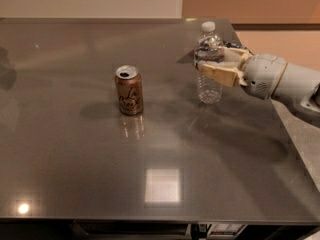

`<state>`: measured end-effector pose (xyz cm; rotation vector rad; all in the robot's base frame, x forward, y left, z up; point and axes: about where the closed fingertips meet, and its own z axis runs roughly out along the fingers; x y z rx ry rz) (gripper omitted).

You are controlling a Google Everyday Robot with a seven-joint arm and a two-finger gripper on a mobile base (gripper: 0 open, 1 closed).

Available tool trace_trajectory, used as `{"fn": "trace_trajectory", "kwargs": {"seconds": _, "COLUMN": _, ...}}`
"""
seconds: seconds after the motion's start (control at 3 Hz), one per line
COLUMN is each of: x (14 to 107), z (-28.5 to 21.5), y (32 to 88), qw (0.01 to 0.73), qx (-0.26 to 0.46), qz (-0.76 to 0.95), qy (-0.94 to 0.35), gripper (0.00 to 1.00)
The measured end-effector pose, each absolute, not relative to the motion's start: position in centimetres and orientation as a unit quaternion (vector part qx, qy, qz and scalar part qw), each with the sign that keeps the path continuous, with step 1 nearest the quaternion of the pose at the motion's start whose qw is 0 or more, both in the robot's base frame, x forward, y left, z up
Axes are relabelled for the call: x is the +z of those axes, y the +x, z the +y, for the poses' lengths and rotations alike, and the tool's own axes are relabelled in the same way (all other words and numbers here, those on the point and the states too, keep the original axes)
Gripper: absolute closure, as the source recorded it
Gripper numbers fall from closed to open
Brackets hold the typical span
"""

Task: Place water bottle upright

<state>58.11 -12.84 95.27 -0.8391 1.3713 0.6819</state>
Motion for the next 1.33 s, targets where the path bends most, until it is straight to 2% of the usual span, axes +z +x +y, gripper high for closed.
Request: {"fn": "trace_trajectory", "kwargs": {"seconds": 1.33, "x": 93.1, "z": -13.3, "y": 58.9, "qw": 0.664, "qx": 0.335, "qz": 0.571, "qy": -0.347, "gripper": 1.0}}
